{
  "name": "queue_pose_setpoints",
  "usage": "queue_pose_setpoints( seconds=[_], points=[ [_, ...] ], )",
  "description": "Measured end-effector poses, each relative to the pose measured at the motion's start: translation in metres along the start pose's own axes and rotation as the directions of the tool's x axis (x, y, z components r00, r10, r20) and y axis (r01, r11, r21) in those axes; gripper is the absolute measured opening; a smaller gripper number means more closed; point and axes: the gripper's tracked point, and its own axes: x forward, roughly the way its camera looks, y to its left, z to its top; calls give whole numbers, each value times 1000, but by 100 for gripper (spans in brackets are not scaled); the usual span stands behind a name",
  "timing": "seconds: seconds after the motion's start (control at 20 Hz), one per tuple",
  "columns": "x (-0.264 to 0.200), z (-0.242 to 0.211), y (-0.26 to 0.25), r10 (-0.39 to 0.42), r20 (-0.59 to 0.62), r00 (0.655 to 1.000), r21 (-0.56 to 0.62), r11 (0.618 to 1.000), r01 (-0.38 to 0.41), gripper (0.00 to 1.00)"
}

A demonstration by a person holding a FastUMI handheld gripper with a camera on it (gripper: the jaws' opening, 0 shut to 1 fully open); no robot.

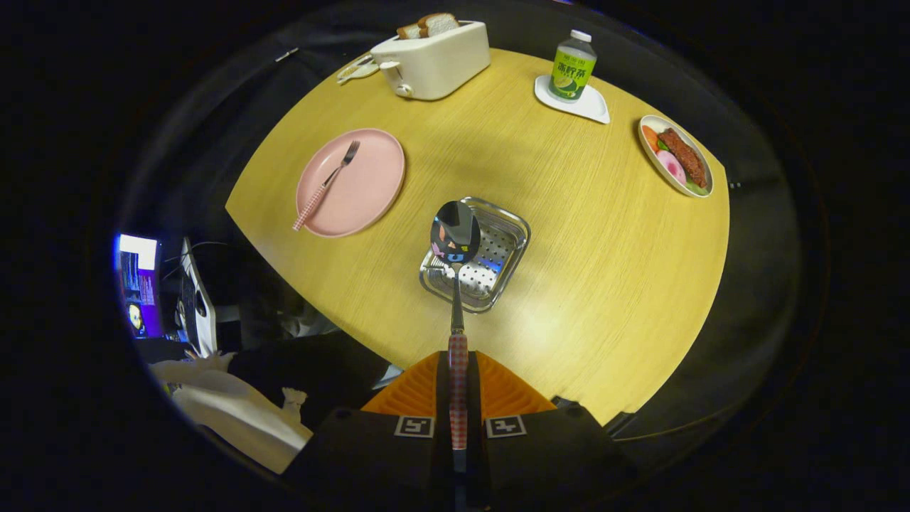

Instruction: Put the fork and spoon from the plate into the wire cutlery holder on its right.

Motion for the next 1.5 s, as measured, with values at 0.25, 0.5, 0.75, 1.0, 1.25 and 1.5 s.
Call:
queue_pose_setpoints(
  seconds=[0.25, 0.5, 0.75, 1.0, 1.25, 1.5],
  points=[
    [13, -4, -20, -35, -150, 988, -111, 994, 18, 14],
    [29, 7, -29, -51, -273, 961, -174, 985, 3, 14],
    [37, 20, -28, -27, -337, 941, -141, 990, -23, 16],
    [28, 45, -30, 4, -264, 965, -68, 997, -23, 26],
    [10, 55, -28, 41, -145, 989, -4, 999, -42, 59],
    [-12, 65, -20, 80, 36, 996, 99, 992, -83, 81]
  ],
)
